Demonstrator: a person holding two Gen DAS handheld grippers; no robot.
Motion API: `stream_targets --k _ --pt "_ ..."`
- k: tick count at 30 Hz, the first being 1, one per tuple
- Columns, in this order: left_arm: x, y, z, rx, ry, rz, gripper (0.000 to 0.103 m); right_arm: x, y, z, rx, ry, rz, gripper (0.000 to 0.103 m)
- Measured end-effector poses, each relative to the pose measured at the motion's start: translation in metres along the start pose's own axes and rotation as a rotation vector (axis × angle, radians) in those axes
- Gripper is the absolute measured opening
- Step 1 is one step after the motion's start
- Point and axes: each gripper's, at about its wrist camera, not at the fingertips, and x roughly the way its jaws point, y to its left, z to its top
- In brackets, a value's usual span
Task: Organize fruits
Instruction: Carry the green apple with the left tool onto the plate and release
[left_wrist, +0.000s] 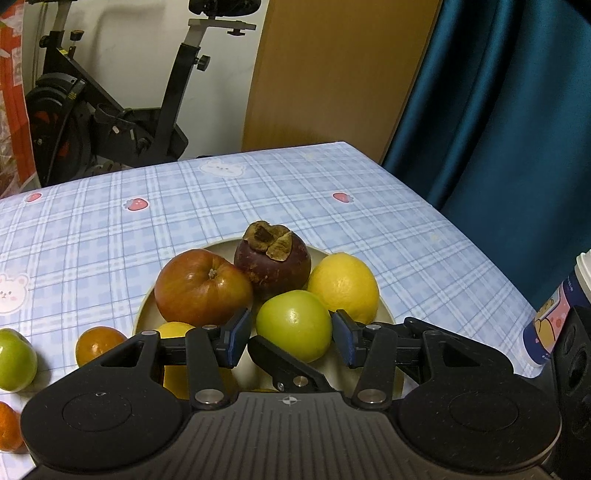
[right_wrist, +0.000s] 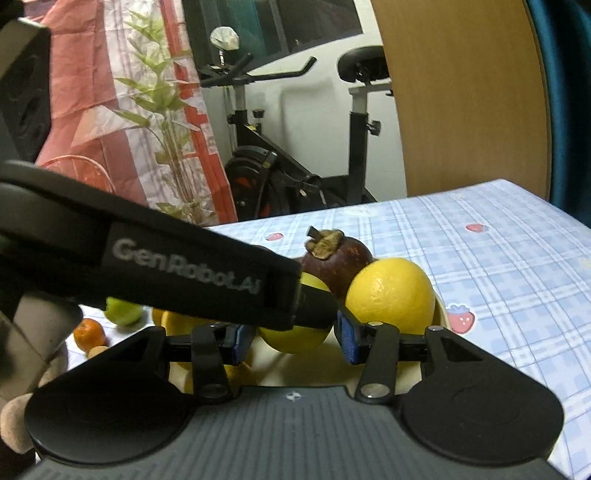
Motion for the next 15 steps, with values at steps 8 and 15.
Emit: stream_targets --k 8,15 --pt "-0.004 0.003 0.0 -0.012 -0.01 0.023 0.051 0.003 0.005 -0.002 -0.021 0.021 -0.039 0.048" --pt "-0.03 0.013 0.002 -0.065 -0.086 0.043 0.051 -0.01 0.011 -0.008 -0.056 -0.061 -0.047 0.051"
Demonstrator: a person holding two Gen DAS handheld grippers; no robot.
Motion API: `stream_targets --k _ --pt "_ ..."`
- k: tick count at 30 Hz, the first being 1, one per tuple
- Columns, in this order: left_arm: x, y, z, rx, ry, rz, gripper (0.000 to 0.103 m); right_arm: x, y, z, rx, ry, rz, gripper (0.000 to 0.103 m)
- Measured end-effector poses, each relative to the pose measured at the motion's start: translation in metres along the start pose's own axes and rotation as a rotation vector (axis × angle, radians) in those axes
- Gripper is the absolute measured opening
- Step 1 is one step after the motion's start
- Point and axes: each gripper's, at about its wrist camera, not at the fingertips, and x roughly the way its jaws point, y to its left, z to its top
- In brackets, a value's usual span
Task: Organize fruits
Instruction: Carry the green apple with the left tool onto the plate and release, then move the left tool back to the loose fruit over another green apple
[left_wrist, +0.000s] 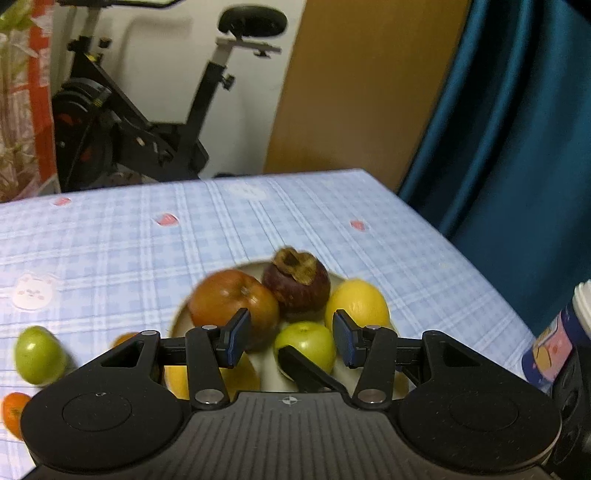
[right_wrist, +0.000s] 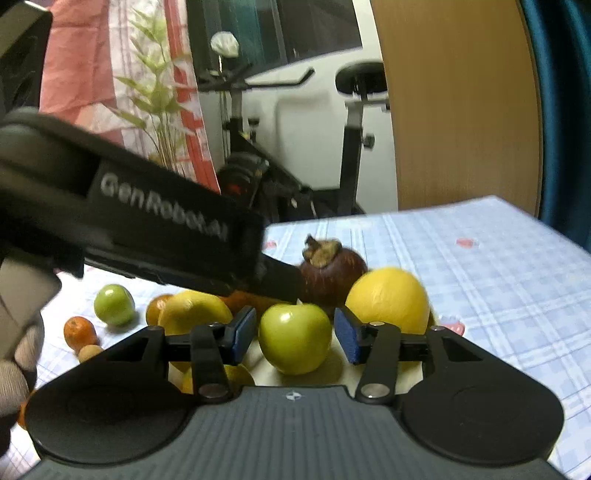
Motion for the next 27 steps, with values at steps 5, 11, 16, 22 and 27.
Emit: stream_targets --k 5,11,16,22,27 --pt "-0.025 0.02 0.004 -0.04 -0.048 0.037 0.051 -0.007 0.004 -0.002 -0.012 -0.047 0.016 0.051" --pt "-0.06 0.058 0.004 -0.087 -0.095 0.108 0.051 -0.011 0.003 -0.002 -0.002 -0.081 0.051 0.051" --pt "-0.085 0.098 0.008 -0.119 -0.111 0.204 0.052 -0.012 0.007 -0.001 -0.005 -0.102 0.091 0.051" --pt "-0.102 0.129 0.011 -0.106 -0.112 0.255 0.052 -0.009 0.012 0.001 -0.01 -0.082 0.116 0.051" --pt "-0.107 0.152 0.015 -0.091 -0.106 0.264 0.052 -0.005 0.027 0.013 -0.03 -0.065 0.154 0.051"
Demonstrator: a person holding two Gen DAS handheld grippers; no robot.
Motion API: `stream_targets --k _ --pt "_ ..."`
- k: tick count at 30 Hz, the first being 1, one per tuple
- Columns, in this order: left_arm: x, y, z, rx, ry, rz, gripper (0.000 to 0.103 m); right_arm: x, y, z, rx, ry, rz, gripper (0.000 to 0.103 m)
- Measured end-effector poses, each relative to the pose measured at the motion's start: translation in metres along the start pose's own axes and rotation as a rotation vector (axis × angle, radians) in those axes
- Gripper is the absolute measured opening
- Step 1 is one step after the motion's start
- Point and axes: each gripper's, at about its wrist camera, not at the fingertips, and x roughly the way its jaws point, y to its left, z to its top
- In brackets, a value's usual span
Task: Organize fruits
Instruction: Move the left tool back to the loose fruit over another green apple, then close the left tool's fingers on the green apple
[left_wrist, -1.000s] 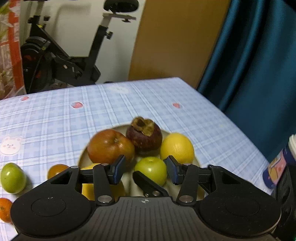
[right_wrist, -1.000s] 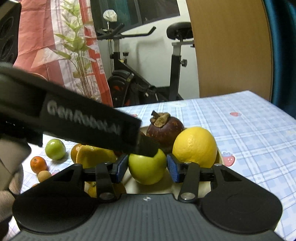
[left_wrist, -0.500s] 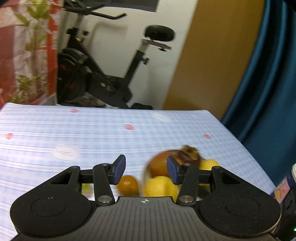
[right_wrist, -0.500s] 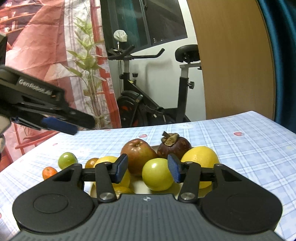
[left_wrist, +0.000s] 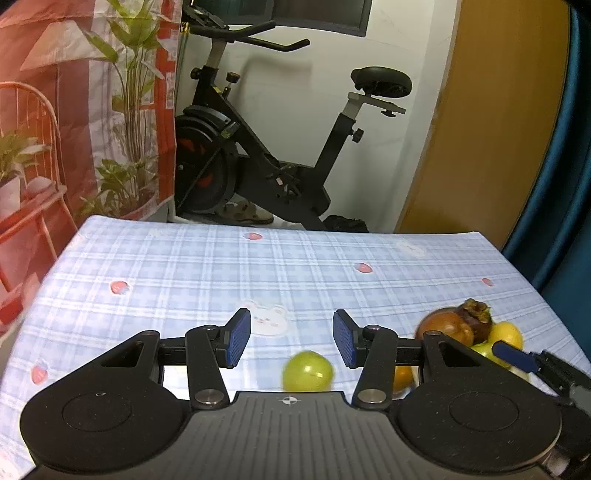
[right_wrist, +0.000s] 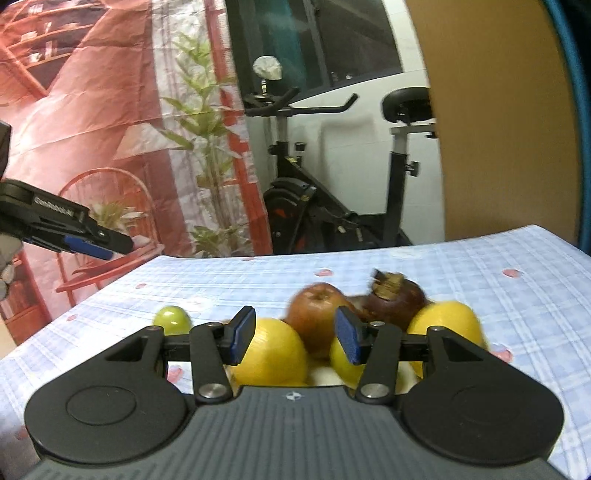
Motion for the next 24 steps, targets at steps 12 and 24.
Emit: stream_targets --k 12,24 --pt "0.004 0.035 0.027 0.055 -0.046 -0.056 0.053 0.059 0.061 0.04 -0.089 0.065 0.126 0.051" --pt "0.055 0.043 -0.009 -0.007 0.131 -0.247 0.062 0.129 0.108 0.014 -0.197 0.345 0.17 0.062"
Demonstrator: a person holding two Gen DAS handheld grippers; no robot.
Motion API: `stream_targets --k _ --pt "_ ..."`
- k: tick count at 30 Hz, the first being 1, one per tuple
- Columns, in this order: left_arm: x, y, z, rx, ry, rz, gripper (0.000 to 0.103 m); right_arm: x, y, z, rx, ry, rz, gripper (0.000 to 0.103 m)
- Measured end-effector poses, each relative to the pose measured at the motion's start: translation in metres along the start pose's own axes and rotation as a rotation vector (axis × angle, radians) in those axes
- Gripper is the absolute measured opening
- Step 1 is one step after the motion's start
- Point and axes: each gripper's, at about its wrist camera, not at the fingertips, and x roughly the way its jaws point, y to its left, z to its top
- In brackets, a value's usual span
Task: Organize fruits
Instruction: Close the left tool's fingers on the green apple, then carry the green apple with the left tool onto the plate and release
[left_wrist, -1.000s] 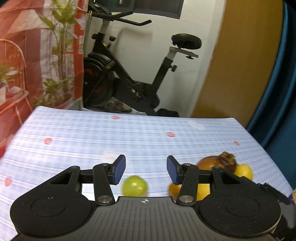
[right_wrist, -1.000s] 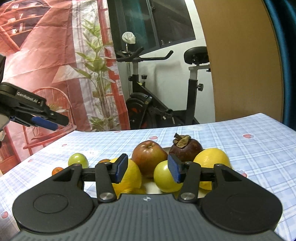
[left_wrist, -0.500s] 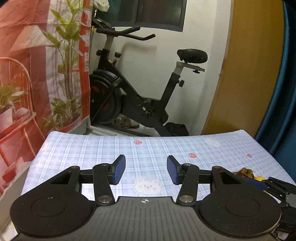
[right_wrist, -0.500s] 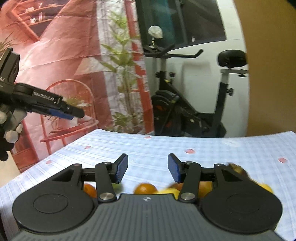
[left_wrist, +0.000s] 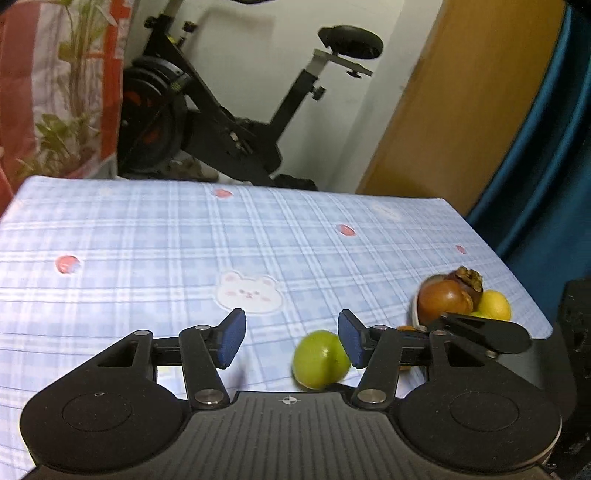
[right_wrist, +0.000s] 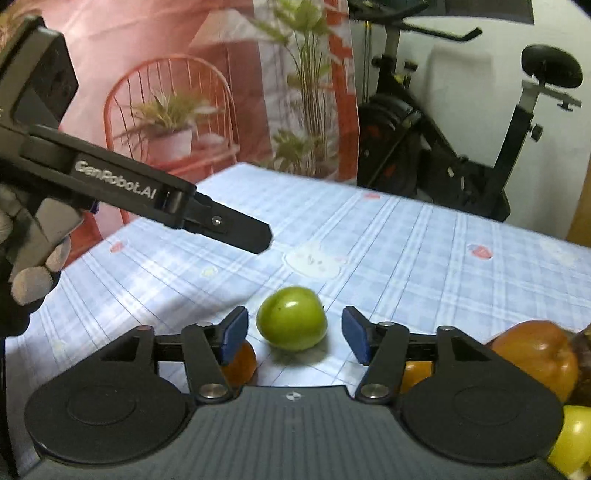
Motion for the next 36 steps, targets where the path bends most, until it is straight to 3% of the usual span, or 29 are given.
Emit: stream_targets --k 9,18,23,27,36 --pt "0.023 0.008 -0.015 -0.085 0.064 -0.083 0.063 0.026 0.001 0.003 0.006 0.062 -0.013 0.062" --pt "0.037 0.009 -0.028 -0.114 0.093 -0.095 0.063 0.029 0.001 0.003 0.005 0.064 -0.003 0.058" --pt "0.039 0.007 -0.029 -0.124 0.085 -0.1 0.059 0.029 0.003 0.003 0.003 0.064 0.002 0.053" --pt "0.037 0.003 -0.029 -0.115 0.081 -0.12 0.047 0.027 0.002 0.002 0.01 0.063 0.005 0.052" --pt "0.009 -0.028 -0.023 -0.044 0.007 -0.076 0.046 -0.004 0.002 0.001 0.063 -0.04 0.018 0.052"
